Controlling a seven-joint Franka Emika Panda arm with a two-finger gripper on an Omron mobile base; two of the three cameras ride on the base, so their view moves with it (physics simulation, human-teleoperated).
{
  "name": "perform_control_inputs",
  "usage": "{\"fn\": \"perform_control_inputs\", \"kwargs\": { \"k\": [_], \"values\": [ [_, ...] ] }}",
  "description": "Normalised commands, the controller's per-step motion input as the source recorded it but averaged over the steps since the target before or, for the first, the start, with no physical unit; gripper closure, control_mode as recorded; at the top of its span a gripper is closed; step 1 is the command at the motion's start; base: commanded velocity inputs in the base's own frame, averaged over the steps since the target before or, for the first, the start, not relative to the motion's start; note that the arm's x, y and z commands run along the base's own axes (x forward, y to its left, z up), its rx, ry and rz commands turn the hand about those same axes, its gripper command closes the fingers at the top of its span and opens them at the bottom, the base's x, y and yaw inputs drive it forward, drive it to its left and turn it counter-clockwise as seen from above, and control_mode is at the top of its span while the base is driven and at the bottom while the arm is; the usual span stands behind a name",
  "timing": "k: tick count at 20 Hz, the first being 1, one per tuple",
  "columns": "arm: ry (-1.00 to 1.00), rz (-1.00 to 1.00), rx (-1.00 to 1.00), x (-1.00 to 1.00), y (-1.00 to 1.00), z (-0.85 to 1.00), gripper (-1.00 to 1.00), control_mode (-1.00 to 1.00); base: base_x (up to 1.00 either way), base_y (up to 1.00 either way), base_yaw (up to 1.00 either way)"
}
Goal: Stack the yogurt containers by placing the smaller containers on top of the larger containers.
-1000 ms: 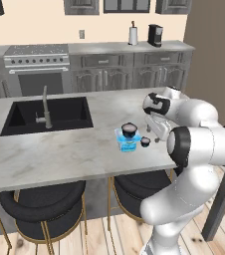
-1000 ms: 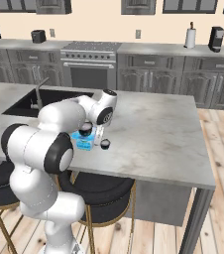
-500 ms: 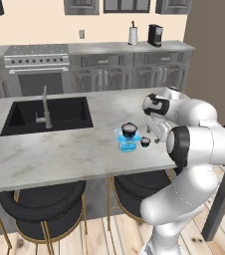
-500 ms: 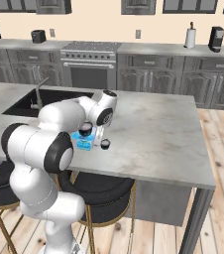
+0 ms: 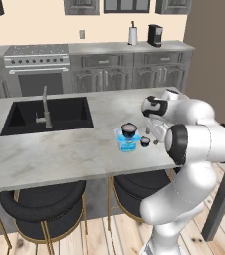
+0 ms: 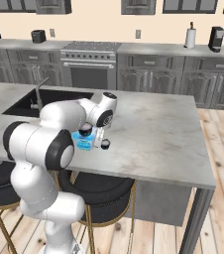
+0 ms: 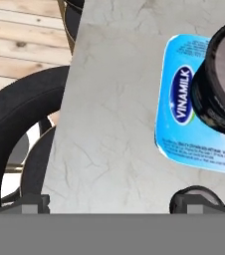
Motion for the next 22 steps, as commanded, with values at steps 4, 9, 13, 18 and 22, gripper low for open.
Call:
{"fn": "perform_control_inputs", "kwargs": {
  "k": [4, 9, 13, 18, 22],
  "values": [
    [0.0, 0.0, 0.0, 0.14, 0.0, -0.06, -1.0, -1.0, 0.0, 0.0, 0.0],
    [0.0, 0.0, 0.0, 0.15, 0.0, -0.08, -1.0, -1.0, 0.0, 0.0, 0.0],
    [0.0, 0.0, 0.0, 0.16, 0.0, -0.1, -1.0, -1.0, 0.0, 0.0, 0.0],
    [0.0, 0.0, 0.0, 0.16, -0.01, -0.1, -1.0, -1.0, 0.0, 0.0, 0.0],
    [0.0, 0.0, 0.0, 0.09, -0.03, -0.08, -1.0, -1.0, 0.0, 0.0, 0.0]
  ]
}}
